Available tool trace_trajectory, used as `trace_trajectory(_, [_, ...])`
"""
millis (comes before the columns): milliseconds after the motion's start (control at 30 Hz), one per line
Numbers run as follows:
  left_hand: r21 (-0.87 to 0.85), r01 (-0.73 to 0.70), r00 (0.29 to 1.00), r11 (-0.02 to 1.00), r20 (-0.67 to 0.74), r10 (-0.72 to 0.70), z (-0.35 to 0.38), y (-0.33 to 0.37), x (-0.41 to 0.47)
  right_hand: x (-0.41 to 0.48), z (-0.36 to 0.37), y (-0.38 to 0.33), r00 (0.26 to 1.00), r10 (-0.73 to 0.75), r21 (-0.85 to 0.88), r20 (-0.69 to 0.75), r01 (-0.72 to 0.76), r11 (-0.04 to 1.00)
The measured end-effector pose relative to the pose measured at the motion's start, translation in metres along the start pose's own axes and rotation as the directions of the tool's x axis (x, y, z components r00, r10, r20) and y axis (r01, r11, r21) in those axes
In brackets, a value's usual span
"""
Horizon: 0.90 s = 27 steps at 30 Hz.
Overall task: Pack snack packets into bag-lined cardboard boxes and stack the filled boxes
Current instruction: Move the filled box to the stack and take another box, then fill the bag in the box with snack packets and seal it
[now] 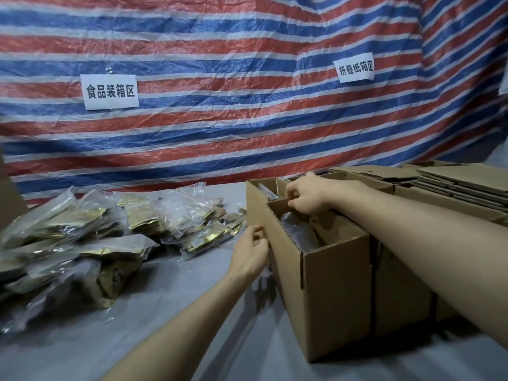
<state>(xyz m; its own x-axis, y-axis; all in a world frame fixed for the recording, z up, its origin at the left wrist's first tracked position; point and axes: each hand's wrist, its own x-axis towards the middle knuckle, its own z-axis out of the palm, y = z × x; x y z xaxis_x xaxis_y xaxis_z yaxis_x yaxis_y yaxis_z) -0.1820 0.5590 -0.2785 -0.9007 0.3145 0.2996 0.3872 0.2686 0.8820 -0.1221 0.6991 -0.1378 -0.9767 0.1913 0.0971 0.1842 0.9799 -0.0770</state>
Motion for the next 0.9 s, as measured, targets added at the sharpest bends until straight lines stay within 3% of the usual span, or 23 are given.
trace_trajectory(100, [0.060, 0.033, 0.999, 0.998, -0.005, -0.033, -0.013, 0.005, -0.005, -0.010, -0.009, -0.006, 1.000, 0.009, 0.051, 0.000, -0.009, 0.999])
trace_trajectory(267, [0.109, -0.002, 0.998, 0.994, -0.057, 0.008, -0.061, 0.023, -0.022, -0.027, -0.022, -0.034, 0.989, 0.021, 0.038, -0.146, -0.015, 0.999])
trace_trajectory(500, [0.350, -0.113, 0.989, 0.930, -0.045, 0.137, -0.188, 0.057, -0.085, -0.059, -0.038, -0.122, 0.961, -0.152, 0.032, -0.229, 0.164, 0.986])
trace_trajectory(700, [0.704, -0.149, 0.947, 0.695, -0.100, 0.304, -0.323, 0.075, -0.159, -0.100, -0.038, -0.227, 0.927, -0.324, 0.101, -0.189, 0.347, 0.932])
trace_trajectory(900, [0.911, 0.027, 0.935, 0.411, -0.168, 0.311, -0.450, 0.066, -0.225, -0.131, -0.012, -0.315, 0.843, -0.536, -0.055, -0.042, 0.533, 0.844])
